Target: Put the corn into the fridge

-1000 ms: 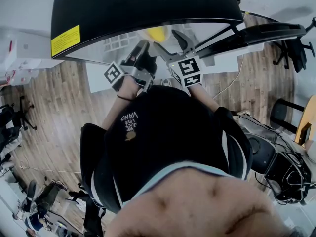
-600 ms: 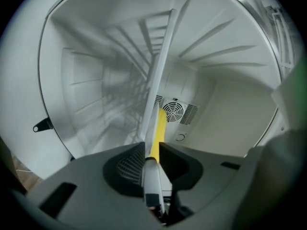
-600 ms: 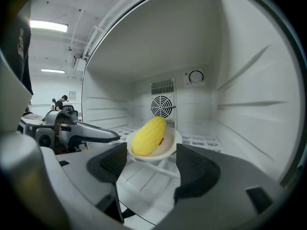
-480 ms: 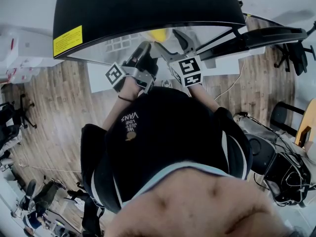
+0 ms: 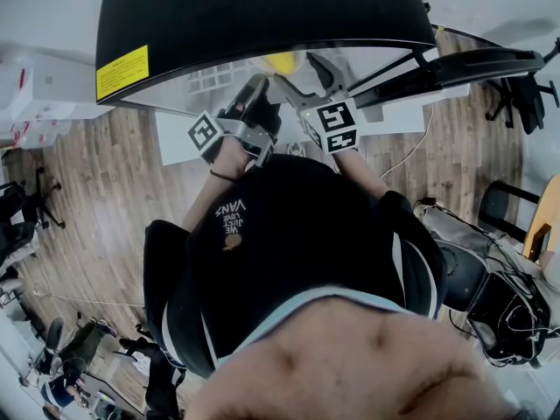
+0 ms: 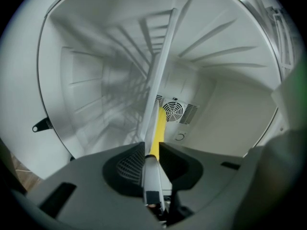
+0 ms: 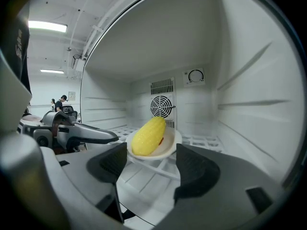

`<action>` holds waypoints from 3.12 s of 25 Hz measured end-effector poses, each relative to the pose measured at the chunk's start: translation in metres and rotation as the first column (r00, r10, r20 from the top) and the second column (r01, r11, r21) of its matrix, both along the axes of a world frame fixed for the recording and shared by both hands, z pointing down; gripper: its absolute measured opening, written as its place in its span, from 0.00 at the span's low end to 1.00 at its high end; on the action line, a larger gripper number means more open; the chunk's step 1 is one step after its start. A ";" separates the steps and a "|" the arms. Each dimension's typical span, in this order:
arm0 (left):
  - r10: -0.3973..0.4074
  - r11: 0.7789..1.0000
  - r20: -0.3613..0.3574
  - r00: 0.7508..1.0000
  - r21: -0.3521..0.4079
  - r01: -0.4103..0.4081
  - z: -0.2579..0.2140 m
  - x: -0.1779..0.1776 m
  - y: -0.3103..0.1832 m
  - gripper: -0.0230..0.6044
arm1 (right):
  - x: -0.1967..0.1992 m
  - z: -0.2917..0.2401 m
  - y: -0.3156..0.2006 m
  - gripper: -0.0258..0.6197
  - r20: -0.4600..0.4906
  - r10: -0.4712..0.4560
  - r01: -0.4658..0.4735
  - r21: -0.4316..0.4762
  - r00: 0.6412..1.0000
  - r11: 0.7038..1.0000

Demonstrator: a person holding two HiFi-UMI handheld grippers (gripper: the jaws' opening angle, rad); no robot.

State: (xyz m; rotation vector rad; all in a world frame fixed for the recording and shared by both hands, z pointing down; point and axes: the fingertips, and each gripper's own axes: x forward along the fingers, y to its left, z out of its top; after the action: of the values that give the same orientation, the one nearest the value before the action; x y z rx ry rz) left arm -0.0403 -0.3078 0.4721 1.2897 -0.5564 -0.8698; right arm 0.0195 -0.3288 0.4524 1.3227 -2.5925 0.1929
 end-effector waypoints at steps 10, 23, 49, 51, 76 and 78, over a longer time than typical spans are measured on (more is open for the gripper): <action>0.010 0.999 0.025 1.000 0.034 -0.010 -0.003 -0.001 0.000 0.18 | 0.007 -0.007 0.006 0.55 0.022 0.033 -0.034 0.013 0.999 0.999; 0.030 0.976 0.210 0.977 0.206 -0.074 -0.023 -0.001 0.005 0.18 | 0.017 -0.017 0.021 0.55 0.056 0.073 -0.075 0.034 0.996 0.997; -0.145 0.841 0.710 0.689 0.456 -0.293 -0.041 -0.014 0.021 0.18 | 0.019 -0.033 0.044 0.52 0.084 0.100 -0.106 0.072 0.992 0.992; -0.161 0.831 0.732 0.662 0.462 -0.308 -0.039 -0.016 0.022 0.18 | 0.019 -0.033 0.046 0.51 0.084 0.101 -0.107 0.072 0.991 0.992; -0.239 0.771 0.837 0.493 0.472 -0.427 -0.027 -0.022 0.039 0.15 | 0.014 -0.022 0.066 0.19 0.087 0.132 -0.137 0.056 0.987 0.989; -0.239 0.767 0.839 0.489 0.472 -0.435 -0.026 -0.022 0.042 0.15 | 0.014 -0.022 0.069 0.18 0.087 0.138 -0.143 0.056 0.987 0.988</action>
State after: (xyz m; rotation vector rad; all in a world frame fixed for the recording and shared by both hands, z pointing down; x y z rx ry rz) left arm -0.0624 -0.2660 0.4462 2.4375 -1.0137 -0.1670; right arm 0.0337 -0.2601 0.4307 1.5533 -2.5928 0.1965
